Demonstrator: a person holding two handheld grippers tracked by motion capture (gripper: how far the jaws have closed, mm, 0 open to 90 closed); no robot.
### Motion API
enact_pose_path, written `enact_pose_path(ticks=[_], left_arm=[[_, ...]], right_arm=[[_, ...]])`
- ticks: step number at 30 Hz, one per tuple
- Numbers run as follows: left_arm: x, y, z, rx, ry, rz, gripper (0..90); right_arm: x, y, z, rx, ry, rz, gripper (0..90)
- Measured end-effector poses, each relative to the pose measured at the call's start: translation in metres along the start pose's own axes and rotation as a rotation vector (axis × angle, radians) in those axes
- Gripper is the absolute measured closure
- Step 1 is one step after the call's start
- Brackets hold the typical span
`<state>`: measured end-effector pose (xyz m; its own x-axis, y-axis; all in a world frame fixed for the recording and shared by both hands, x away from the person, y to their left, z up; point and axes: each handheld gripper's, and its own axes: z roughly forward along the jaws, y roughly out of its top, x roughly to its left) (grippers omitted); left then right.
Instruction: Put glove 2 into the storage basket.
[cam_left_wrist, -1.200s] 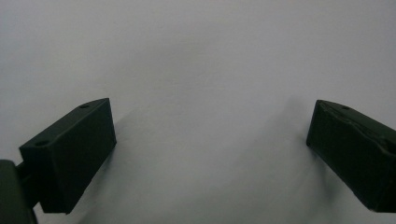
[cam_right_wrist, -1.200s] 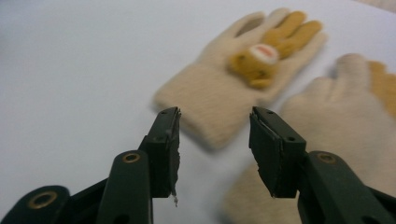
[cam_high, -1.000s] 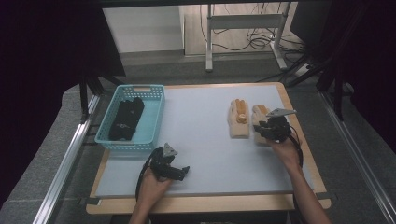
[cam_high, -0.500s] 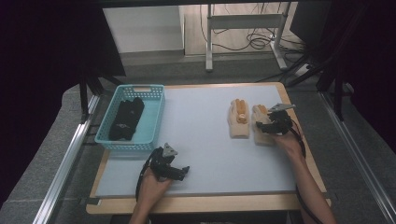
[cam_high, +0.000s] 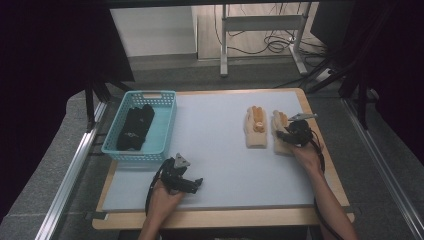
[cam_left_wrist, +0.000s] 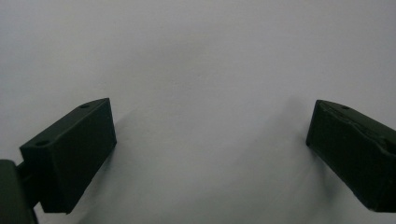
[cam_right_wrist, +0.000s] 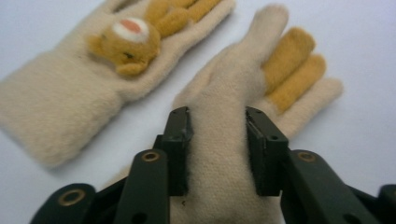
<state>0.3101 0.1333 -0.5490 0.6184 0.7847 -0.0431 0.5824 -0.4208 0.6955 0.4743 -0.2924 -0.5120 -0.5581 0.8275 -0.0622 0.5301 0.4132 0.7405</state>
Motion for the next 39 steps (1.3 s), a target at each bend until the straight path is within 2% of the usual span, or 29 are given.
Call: enact_pose_path(ticks=[1,2,3,4,5,6,9,10,11,12,15,20,26,27,28,29,30,32,35,36,39], left_arm=[[0.0,0.0,0.0,0.0,0.0,0.0,1.9],[0.0,0.0,0.0,0.0,0.0,0.0,1.9],[0.0,0.0,0.0,0.0,0.0,0.0,2.0],[0.0,0.0,0.0,0.0,0.0,0.0,1.9],[0.0,0.0,0.0,0.0,0.001,0.0,2.0],[0.0,0.0,0.0,0.0,0.001,0.0,2.0],[0.0,0.0,0.0,0.001,0.001,0.0,2.0],[0.0,0.0,0.0,0.001,0.001,0.0,2.0],[0.0,0.0,0.0,0.001,0.001,0.0,2.0],[0.0,0.0,0.0,0.001,0.001,0.0,2.0],[0.0,0.0,0.0,0.001,0.002,0.001,2.0],[0.0,0.0,0.0,0.0,0.001,0.002,2.0],[0.0,0.0,0.0,0.0,0.001,0.001,2.1],[0.0,0.0,0.0,0.0,0.001,0.004,2.1],[0.0,0.0,0.0,0.0,0.002,0.003,2.1],[0.0,0.0,0.0,0.0,0.002,0.002,2.1],[0.0,0.0,0.0,0.0,0.002,0.002,2.1],[0.0,0.0,0.0,0.0,0.002,0.003,2.1],[0.0,0.0,0.0,0.0,0.001,0.002,2.1],[0.0,0.0,0.0,0.0,0.001,0.001,2.1],[0.0,0.0,0.0,0.0,0.001,0.0,2.1]], right_arm=[[0.001,0.0,-0.004,-0.015,0.008,0.004,68.5],[0.003,0.001,-0.009,-0.029,0.019,0.007,75.6],[0.008,0.005,-0.022,-0.059,0.037,-0.001,80.3],[0.008,0.005,-0.022,-0.059,0.037,-0.001,80.3],[0.017,0.01,-0.033,-0.083,0.046,-0.02,81.0],[0.017,0.01,-0.033,-0.083,0.046,-0.02,81.0],[0.032,0.017,-0.049,-0.12,0.077,-0.036,81.3],[0.038,0.02,-0.054,-0.134,0.099,-0.037,81.4],[0.052,0.026,-0.06,-0.152,0.138,-0.047,81.3],[0.052,0.026,-0.06,-0.152,0.138,-0.047,81.3],[0.078,0.034,-0.064,-0.164,0.18,-0.08,81.1],[0.126,0.041,-0.052,-0.151,0.245,-0.121,80.1],[0.171,0.033,-0.015,-0.104,0.294,-0.137,77.8],[0.177,0.03,-0.009,-0.092,0.302,-0.14,74.4],[0.188,0.025,0.0,-0.062,0.316,-0.146,59.3],[0.193,0.023,0.002,-0.045,0.323,-0.16,54.3],[0.193,0.023,0.002,-0.045,0.323,-0.16,54.3],[0.197,0.022,0.0,-0.057,0.313,-0.18,47.4],[0.188,0.028,-0.01,-0.086,0.305,-0.161,44.6],[0.182,0.03,-0.013,-0.091,0.297,-0.154,46.4],[0.163,0.028,-0.019,-0.084,0.282,-0.128,63.7]])
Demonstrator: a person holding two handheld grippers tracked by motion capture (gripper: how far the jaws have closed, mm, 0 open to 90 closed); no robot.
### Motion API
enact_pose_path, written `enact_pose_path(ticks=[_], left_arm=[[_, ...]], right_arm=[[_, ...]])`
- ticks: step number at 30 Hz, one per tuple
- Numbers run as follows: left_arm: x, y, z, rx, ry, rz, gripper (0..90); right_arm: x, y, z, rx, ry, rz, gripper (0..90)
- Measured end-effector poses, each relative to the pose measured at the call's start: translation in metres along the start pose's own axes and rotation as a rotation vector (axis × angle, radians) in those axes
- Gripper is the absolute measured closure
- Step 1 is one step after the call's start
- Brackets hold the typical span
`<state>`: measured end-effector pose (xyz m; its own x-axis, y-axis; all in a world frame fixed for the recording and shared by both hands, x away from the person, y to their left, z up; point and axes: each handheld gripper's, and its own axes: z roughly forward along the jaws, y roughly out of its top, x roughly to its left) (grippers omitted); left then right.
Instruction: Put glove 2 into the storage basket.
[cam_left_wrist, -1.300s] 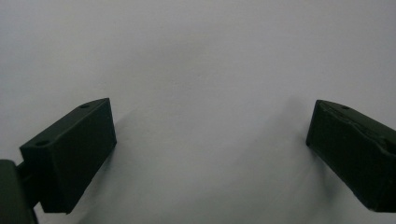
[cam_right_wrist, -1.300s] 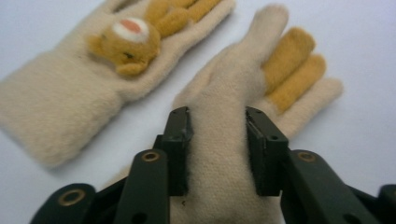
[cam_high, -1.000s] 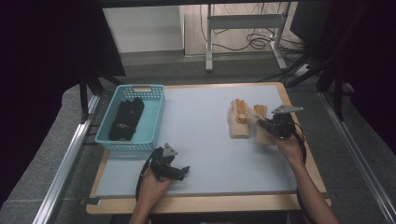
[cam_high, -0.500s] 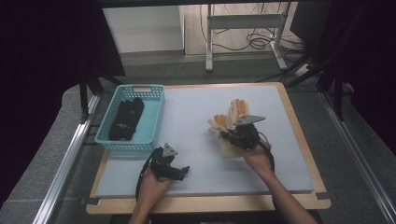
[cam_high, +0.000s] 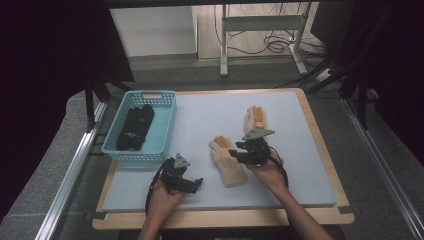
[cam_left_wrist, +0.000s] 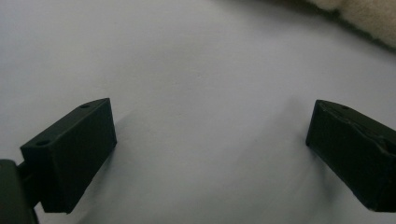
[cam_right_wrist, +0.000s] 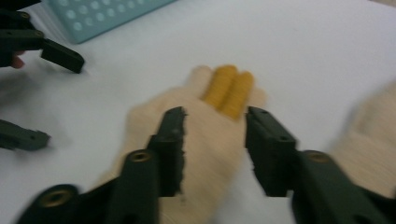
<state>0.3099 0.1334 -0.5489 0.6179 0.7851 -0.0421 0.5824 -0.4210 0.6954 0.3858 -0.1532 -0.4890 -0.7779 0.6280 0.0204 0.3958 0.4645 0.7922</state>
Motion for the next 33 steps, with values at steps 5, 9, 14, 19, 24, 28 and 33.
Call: enact_pose_path(ticks=[5,9,14,19,24,28,33], left_arm=[[0.0,0.0,0.0,0.0,0.0,-0.001,2.1],[0.0,0.0,0.0,-0.001,0.0,0.0,2.1],[0.0,0.0,0.0,0.0,0.0,0.0,2.1],[0.0,0.0,0.0,-0.001,0.0,-0.001,2.1],[0.0,0.0,0.0,-0.002,0.0,-0.002,2.3],[0.0,0.0,-0.001,-0.007,0.003,-0.005,3.0],[0.003,-0.006,-0.007,0.002,0.025,-0.007,1.8]], right_arm=[[-0.014,-0.024,-0.004,0.045,0.011,0.032,77.2],[-0.014,-0.045,0.002,0.074,0.048,0.061,77.1],[0.001,-0.05,0.003,0.073,0.103,0.057,75.5],[0.018,-0.05,0.006,0.08,0.141,0.026,74.0],[0.013,-0.044,0.002,0.049,0.111,0.011,66.4],[-0.006,-0.041,-0.006,0.027,0.046,0.002,63.5],[-0.044,-0.038,-0.017,0.011,-0.053,0.033,61.3]])
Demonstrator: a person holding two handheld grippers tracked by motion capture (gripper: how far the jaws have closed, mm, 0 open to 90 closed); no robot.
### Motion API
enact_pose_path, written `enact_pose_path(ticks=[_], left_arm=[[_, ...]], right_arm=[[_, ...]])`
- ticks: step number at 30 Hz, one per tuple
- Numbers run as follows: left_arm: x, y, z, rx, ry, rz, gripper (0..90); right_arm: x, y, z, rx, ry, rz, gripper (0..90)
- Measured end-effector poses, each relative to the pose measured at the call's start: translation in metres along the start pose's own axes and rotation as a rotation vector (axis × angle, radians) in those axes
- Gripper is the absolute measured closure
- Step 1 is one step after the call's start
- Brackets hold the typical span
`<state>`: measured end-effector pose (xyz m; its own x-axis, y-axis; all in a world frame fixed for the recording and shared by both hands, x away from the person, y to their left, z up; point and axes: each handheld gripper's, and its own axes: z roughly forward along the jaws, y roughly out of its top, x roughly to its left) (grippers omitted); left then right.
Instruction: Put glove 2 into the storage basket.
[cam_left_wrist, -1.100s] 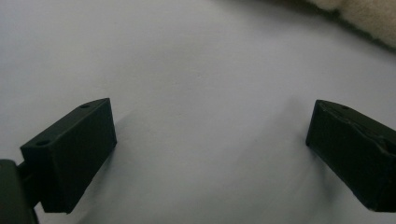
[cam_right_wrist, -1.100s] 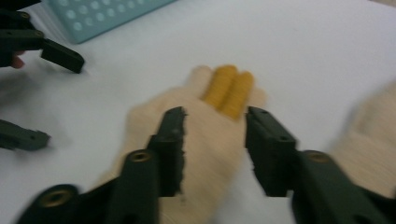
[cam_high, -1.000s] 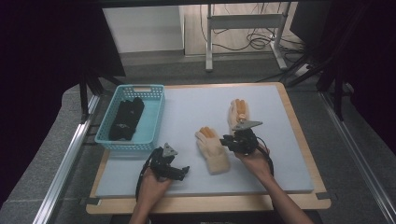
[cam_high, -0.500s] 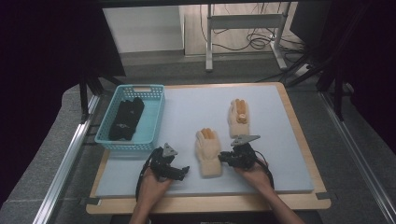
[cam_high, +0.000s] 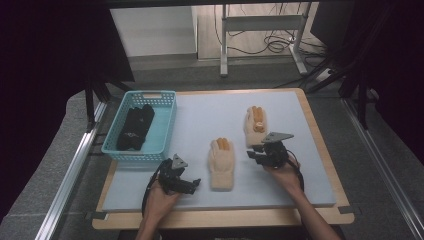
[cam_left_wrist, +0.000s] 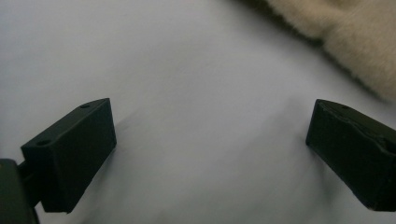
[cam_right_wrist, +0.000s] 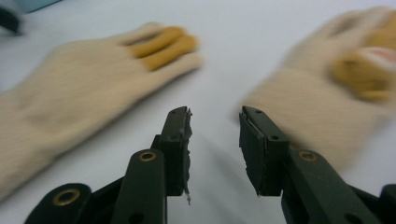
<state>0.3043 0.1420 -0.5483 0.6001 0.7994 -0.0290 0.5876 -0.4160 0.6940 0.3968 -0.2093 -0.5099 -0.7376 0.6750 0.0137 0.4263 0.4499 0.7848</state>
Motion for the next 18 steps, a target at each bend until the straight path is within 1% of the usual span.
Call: enact_pose_path(ticks=[1,3,4,5,6,7,8,10,11,12,13,15,18], left_arm=[[0.002,-0.002,-0.002,-0.002,0.006,-0.006,1.8],[0.007,-0.007,-0.006,-0.004,0.01,-0.033,1.9],[0.011,-0.01,-0.008,-0.016,-0.002,-0.054,3.4],[0.011,-0.01,-0.008,-0.016,-0.002,-0.054,3.4],[0.011,-0.01,-0.008,-0.01,-0.001,-0.05,3.3],[0.011,-0.01,-0.008,-0.01,-0.001,-0.05,3.0],[0.009,-0.01,-0.007,-0.003,0.01,-0.038,3.0],[0.01,-0.01,-0.007,-0.007,0.01,-0.038,2.6],[0.009,-0.01,-0.007,-0.008,0.01,-0.038,2.7],[0.01,-0.01,-0.007,-0.009,0.01,-0.038,2.7],[0.009,-0.01,-0.007,-0.009,0.01,-0.038,2.7],[0.01,-0.01,-0.007,-0.01,0.01,-0.038,2.9],[0.01,-0.01,-0.007,-0.011,0.01,-0.04,3.0]], right_arm=[[0.0,0.0,0.0,0.0,0.0,0.0,61.3],[-0.013,0.002,-0.002,-0.008,-0.024,0.016,60.0],[-0.026,0.006,-0.002,-0.011,-0.054,0.017,56.3],[-0.026,0.006,-0.002,-0.011,-0.054,0.017,56.3],[-0.037,0.009,-0.001,-0.011,-0.079,0.016,54.3],[-0.037,0.009,-0.001,-0.011,-0.079,0.016,54.3],[-0.043,0.012,0.0,-0.008,-0.093,0.016,53.3],[-0.053,0.016,0.003,-0.009,-0.113,0.025,52.3],[-0.058,0.018,0.005,-0.013,-0.116,0.028,52.0],[-0.066,0.021,0.01,-0.013,-0.122,0.04,50.9],[-0.066,0.021,0.01,-0.013,-0.122,0.04,50.9],[-0.072,0.024,0.016,-0.008,-0.119,0.05,48.5],[-0.079,0.027,0.027,0.006,-0.115,0.041,44.1]])
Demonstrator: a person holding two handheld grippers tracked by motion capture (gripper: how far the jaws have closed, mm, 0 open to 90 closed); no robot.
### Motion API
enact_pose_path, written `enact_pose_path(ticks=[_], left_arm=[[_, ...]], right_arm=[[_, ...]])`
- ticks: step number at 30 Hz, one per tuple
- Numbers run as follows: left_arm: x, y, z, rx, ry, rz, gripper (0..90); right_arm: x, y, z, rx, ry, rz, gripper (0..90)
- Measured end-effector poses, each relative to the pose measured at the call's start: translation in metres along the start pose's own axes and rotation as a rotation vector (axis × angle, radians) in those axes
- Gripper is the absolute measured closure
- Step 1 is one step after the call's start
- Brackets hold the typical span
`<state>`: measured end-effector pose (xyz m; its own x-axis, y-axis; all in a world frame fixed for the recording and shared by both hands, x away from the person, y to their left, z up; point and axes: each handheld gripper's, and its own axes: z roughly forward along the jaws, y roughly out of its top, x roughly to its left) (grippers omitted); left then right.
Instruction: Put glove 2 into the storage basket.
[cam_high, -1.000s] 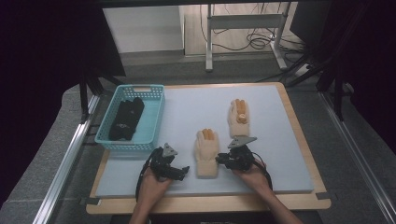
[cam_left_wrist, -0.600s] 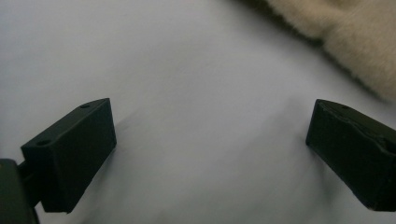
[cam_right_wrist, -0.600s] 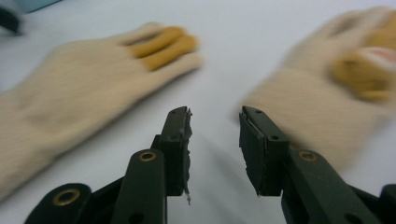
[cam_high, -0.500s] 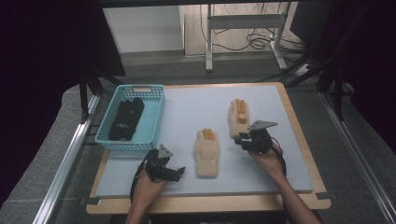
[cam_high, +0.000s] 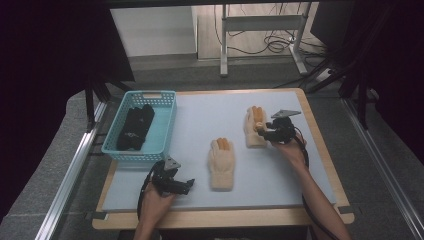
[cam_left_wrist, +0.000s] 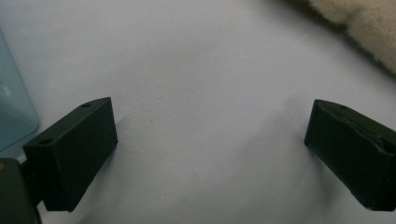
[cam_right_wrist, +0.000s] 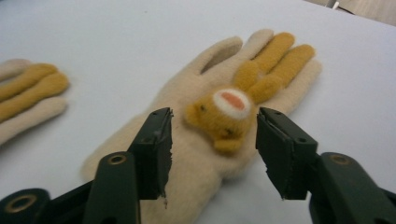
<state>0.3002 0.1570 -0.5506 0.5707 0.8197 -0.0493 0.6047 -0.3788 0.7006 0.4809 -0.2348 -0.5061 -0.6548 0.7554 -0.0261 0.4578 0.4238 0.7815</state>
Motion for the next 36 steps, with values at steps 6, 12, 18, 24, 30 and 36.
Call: enact_pose_path(ticks=[6,12,18,24,30,36], left_arm=[[0.0,0.0,0.0,0.0,0.0,-0.001,3.1],[0.0,0.0,0.0,-0.001,0.0,-0.002,3.3],[0.0,0.0,0.0,-0.002,0.001,-0.002,3.3],[0.0,0.0,0.0,-0.001,0.001,-0.002,3.4],[0.0,0.0,0.0,-0.001,0.001,-0.002,3.4],[0.0,0.0,0.0,0.0,0.001,-0.003,3.4]], right_arm=[[-0.007,0.003,0.018,0.016,0.019,-0.006,40.0],[-0.011,0.0,0.032,0.037,0.032,-0.013,41.5],[-0.009,0.0,0.03,0.048,0.014,-0.051,55.8],[-0.004,0.002,0.02,0.05,0.012,-0.033,60.6],[0.011,0.004,-0.009,-0.015,0.083,-0.004,60.7],[0.031,0.011,-0.038,-0.041,0.128,-0.019,60.6]])
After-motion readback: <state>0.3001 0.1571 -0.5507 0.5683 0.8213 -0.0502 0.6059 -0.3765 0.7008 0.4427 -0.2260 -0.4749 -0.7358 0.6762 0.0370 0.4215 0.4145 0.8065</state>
